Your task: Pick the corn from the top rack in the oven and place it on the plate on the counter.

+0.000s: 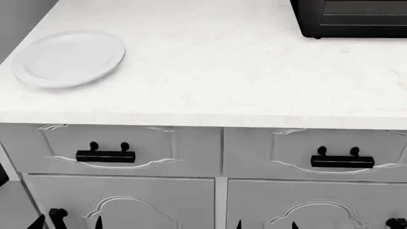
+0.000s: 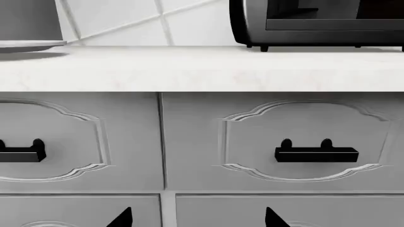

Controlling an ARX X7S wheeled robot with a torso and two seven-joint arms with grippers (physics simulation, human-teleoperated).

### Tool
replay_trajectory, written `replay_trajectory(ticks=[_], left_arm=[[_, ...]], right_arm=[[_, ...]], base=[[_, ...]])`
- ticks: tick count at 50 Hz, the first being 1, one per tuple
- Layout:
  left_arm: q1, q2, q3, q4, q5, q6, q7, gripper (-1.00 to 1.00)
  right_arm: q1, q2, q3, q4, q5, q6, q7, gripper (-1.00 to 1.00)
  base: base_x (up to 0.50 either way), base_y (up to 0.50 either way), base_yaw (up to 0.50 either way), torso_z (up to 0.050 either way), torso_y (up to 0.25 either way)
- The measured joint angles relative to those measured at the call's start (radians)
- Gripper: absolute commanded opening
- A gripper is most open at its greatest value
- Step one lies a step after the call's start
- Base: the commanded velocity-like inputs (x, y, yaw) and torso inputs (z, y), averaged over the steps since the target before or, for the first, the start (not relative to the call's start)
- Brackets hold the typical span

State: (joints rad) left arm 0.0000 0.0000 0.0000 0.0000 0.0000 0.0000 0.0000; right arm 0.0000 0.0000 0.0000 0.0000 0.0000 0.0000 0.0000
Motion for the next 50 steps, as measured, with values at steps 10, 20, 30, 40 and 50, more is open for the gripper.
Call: replay_trajectory(ticks=[10,20,30,40,50], left_arm=[[-0.015,-0.019,0.03,-0.024,-0.009,0.016,-0.026,1.0],[-0.015,-0.046,0.055,0.093,-0.046,0.003,-0.04,1.0],[-0.151,-0.065,0.068,0.469,-0.1,-0.244,-0.08,1.0],[-0.488,-0.142,0.082,0.815,-0.282,-0.584,-0.254,1.0],[-0.995,-0.469,0.238,0.961,-0.775,-0.636,-0.771,1.0]], right_arm=[[0.007,0.02,-0.026,0.011,0.01,-0.006,0.027,1.0],[0.009,0.045,-0.039,-0.154,0.06,0.109,0.05,1.0],[0.122,0.063,-0.023,-0.528,0.156,0.415,0.109,1.0],[0.537,0.25,-0.004,-0.852,0.63,0.771,0.477,1.0],[1.063,0.44,-0.014,-0.948,1.225,0.906,0.941,1.0]], base=[[0.0,0.0,0.0,0.0,0.0],[0.0,0.0,0.0,0.0,0.0],[0.0,0.0,0.0,0.0,0.0],[0.0,0.0,0.0,0.0,0.0],[0.0,0.0,0.0,0.0,0.0]])
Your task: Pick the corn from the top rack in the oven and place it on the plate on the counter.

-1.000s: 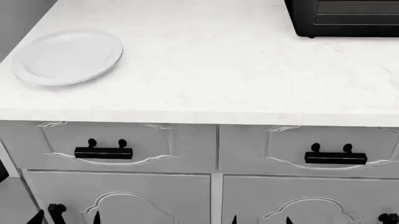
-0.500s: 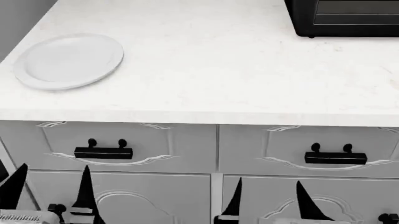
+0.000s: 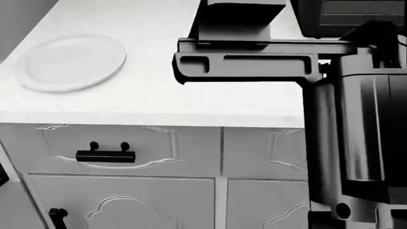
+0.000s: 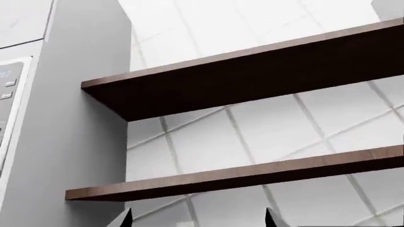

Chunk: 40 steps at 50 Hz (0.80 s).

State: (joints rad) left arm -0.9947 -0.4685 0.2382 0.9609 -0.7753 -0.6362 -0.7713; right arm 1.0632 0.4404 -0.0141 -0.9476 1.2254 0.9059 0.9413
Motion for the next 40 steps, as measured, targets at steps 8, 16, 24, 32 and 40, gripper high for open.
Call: replay_trajectory(ticks=[8,16,24,32,40], left_arm=[[-0.341,-0.131,0.08,0.044,-0.27,-0.012,-0.258,1.0],[-0.501,-0.2,0.139,0.064,-0.386,-0.005,-0.378,1.0],[-0.575,-0.24,0.176,0.072,-0.436,0.009,-0.431,1.0],[-0.613,-0.265,0.201,0.076,-0.458,0.025,-0.46,1.0],[-0.638,-0.278,0.229,0.078,-0.467,0.041,-0.481,1.0]], right_arm=[[0.306,0.061,-0.027,-0.006,0.263,0.033,0.207,1.0],[0.436,0.094,-0.038,-0.01,0.378,0.048,0.299,1.0],[0.5,0.119,-0.06,-0.006,0.439,0.065,0.36,1.0],[0.531,0.129,-0.073,-0.003,0.47,0.069,0.392,1.0],[0.546,0.135,-0.079,-0.001,0.485,0.068,0.407,1.0]], base=[[0.0,0.0,0.0,0.0,0.0],[0.0,0.0,0.0,0.0,0.0],[0.0,0.48,0.0,0.0,0.0],[0.0,0.49,0.0,0.0,0.0],[0.0,0.5,0.0,0.0,0.0]])
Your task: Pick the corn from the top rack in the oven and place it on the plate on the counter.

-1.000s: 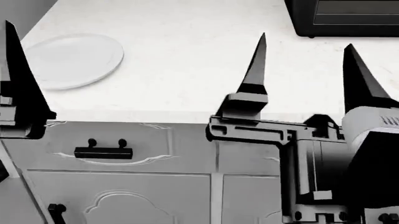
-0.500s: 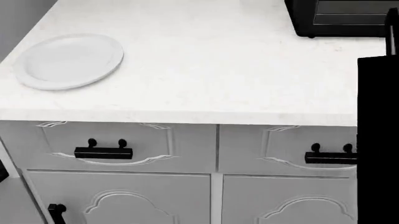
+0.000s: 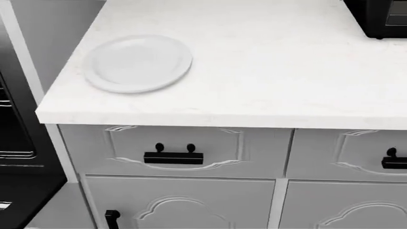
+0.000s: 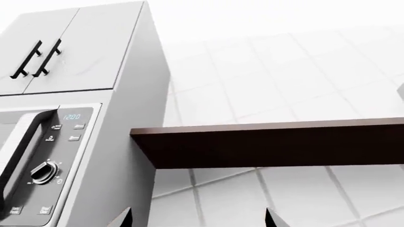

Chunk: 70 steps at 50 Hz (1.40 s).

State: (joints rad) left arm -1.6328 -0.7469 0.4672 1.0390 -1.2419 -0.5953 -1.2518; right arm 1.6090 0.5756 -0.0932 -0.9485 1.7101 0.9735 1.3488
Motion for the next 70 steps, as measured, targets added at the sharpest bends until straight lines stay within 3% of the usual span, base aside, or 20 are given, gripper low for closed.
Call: replay_trajectory(ticks=[70], left_arm=[[-0.113,-0.029,0.136,-0.003,-0.011,0.079,-0.071,1.0]], right_arm=[[0.014,0.023,-0.033,0.004,0.028,-0.029,0.035,1.0]], base=[[0.0,0.5,0.0,0.0,0.0]])
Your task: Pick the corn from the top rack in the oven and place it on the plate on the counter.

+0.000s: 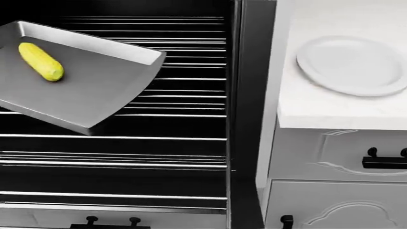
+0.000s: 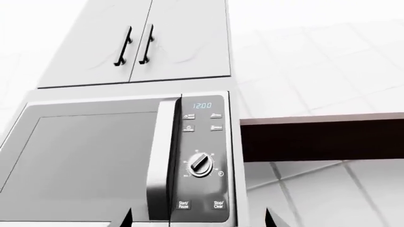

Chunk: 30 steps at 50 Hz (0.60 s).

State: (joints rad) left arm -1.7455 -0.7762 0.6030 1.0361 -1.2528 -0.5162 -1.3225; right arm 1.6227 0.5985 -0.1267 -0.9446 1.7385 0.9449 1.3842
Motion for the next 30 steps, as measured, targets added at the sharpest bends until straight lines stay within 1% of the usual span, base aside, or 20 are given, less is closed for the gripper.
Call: replay_trajectory(ticks=[12,28,30], left_arm=[[-0.009,-0.007,0.018,-0.001,0.002,0.011,-0.006,1.0],[-0.024,-0.018,0.038,-0.002,0.001,0.023,-0.012,1.0],[-0.025,-0.018,0.042,-0.002,0.002,0.025,-0.013,1.0]], right_arm=[[0.003,0.002,-0.007,0.0,0.004,-0.004,0.005,1.0],[0.005,-0.007,-0.018,-0.004,0.006,-0.013,0.002,1.0],[0.009,-0.006,-0.027,-0.004,0.007,-0.007,0.006,1.0]], base=[[0.0,0.5,0.0,0.0,0.0],[0.0,0.0,0.0,0.0,0.0],[0.02,0.0,0.29,0.0,0.0]])
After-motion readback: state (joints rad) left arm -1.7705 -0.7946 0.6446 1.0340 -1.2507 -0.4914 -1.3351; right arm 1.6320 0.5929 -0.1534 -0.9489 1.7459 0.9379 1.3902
